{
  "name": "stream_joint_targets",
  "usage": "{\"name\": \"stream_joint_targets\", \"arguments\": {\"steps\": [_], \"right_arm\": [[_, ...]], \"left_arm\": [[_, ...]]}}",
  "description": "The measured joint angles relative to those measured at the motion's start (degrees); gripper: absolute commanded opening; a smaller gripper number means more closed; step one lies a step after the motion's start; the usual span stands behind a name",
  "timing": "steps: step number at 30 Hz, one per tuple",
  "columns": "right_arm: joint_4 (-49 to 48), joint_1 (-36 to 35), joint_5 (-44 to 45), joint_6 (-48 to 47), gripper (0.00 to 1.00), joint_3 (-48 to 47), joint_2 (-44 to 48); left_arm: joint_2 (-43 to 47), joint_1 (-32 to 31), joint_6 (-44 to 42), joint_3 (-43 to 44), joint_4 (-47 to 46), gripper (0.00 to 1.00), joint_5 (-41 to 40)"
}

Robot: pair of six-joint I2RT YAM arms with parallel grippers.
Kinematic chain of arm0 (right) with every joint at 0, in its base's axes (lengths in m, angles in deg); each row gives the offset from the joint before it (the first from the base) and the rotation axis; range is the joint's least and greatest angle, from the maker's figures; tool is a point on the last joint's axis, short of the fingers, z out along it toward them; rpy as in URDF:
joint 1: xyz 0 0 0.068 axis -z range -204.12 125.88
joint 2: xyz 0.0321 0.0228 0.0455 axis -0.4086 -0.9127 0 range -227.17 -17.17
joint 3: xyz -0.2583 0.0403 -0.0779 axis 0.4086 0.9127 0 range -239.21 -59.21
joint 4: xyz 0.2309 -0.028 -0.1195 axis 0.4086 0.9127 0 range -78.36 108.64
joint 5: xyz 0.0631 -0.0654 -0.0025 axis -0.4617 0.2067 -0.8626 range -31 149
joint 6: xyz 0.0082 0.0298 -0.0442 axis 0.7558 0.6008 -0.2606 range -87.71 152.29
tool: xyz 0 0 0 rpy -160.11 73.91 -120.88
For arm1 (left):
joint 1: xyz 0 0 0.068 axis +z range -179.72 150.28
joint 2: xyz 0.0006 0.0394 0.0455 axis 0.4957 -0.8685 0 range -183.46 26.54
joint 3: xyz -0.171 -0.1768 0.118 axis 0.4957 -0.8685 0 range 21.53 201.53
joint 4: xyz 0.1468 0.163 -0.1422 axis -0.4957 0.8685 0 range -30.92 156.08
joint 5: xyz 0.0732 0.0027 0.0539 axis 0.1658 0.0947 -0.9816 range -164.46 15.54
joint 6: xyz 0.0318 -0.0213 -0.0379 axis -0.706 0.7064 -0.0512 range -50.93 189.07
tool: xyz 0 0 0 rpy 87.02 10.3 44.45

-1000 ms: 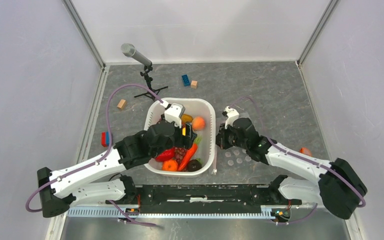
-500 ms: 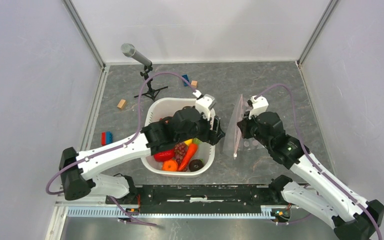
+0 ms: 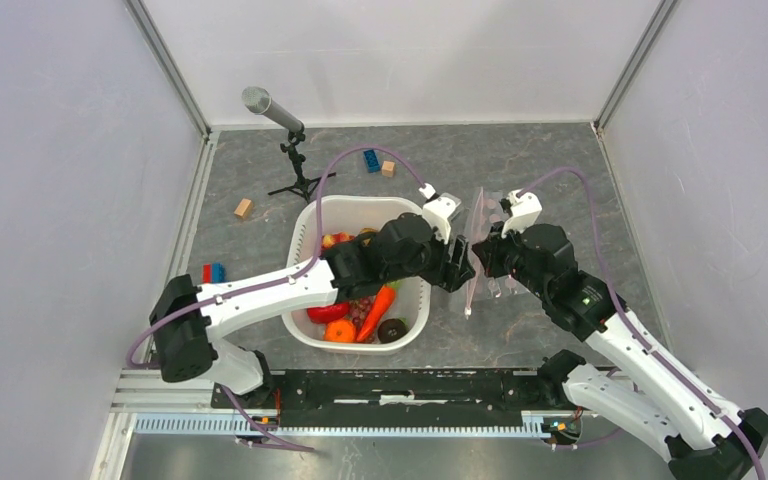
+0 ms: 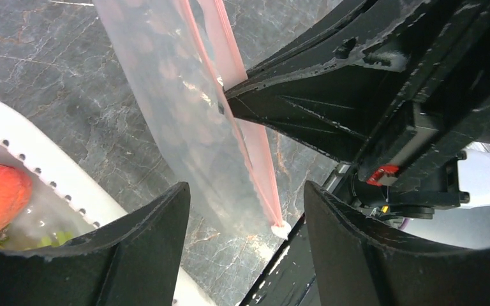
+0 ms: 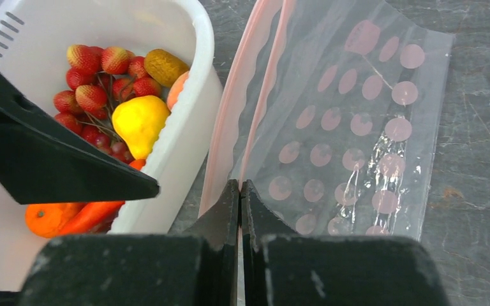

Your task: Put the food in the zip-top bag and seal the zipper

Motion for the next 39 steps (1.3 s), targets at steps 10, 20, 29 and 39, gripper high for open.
{"name": "stream_joint_targets", "arguments": {"steps": [10,20,29,39], "right_arm": [[-0.94,0.0,-1.09,1.86,0.0,0.0,1.05],[2.1,0.0,-1.99,0.98,0.0,-2.03,1.66],[5.09,0.0,-2.25,0.35,0.0,-2.19,1.77],[9.64,0.0,1.81,-2.6,0.0,-2.89,1.4]], "left_arm": [[-4.7,-0.9,-0.04,0.96,-1.46,0.51,-3.21],[-4.98,-0.92,-0.04,1.22,-1.4,0.53,-7.43],[-8.02,-0.92,-0.04,3.56,-2.78,0.34,-6.67],[-8.39,-0.81,-0.11,3.54,-1.81,0.02,-10.32]]}}
